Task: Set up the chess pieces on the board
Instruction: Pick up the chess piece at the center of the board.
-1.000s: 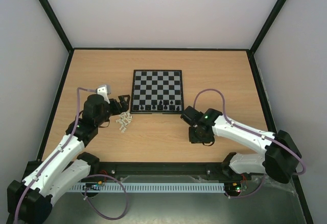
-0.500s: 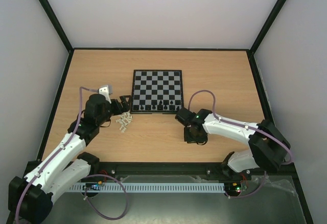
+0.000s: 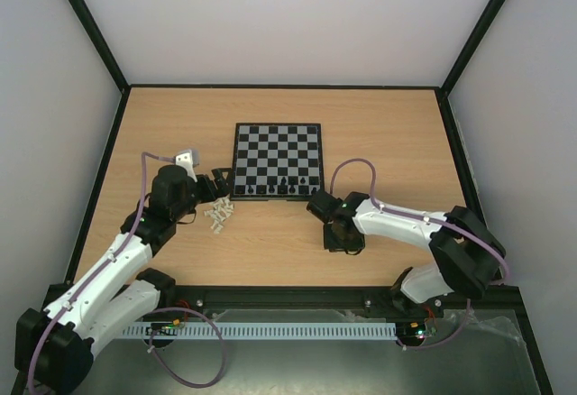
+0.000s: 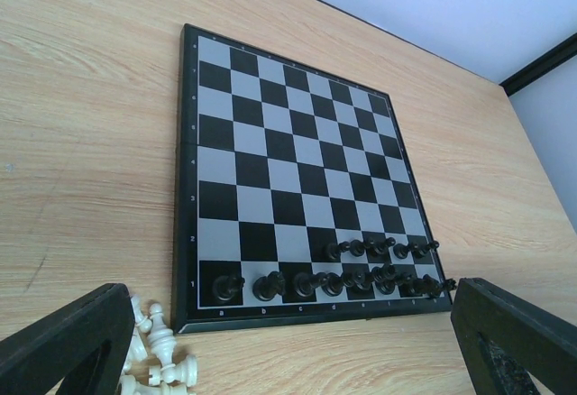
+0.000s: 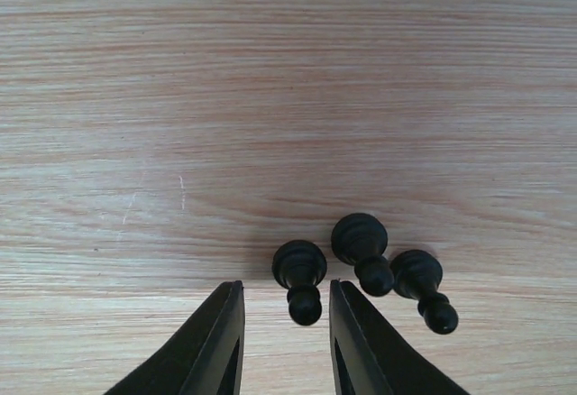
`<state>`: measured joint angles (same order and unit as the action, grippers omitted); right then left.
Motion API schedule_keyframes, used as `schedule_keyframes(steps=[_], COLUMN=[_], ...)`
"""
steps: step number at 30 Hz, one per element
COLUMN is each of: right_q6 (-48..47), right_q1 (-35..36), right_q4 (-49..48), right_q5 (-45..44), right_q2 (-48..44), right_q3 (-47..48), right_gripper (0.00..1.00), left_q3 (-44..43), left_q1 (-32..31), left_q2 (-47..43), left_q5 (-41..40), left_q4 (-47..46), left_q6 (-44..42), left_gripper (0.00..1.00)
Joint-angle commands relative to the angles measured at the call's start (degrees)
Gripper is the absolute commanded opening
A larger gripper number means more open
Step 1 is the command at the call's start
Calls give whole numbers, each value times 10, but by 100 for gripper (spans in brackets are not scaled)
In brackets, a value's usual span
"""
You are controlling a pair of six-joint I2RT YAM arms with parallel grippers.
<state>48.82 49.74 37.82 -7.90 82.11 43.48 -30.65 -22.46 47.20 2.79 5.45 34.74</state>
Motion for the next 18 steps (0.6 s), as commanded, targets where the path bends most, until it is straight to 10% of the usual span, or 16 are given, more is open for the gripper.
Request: schedule_keyframes(steps=[1, 18], right_q6=[-9, -42], right_q1=[-7, -26], right_q4=[20, -6], right_q5=[-23, 7], right_q2=[10, 26], right_q3=[8, 18], right_gripper=[29, 3], left_q3=[10, 10], left_q1=[4, 3], left_q2=[1, 9], left_q5=[4, 1], left_q4=[-11, -13], left_q6=[-2, -1], left_gripper=[99, 99])
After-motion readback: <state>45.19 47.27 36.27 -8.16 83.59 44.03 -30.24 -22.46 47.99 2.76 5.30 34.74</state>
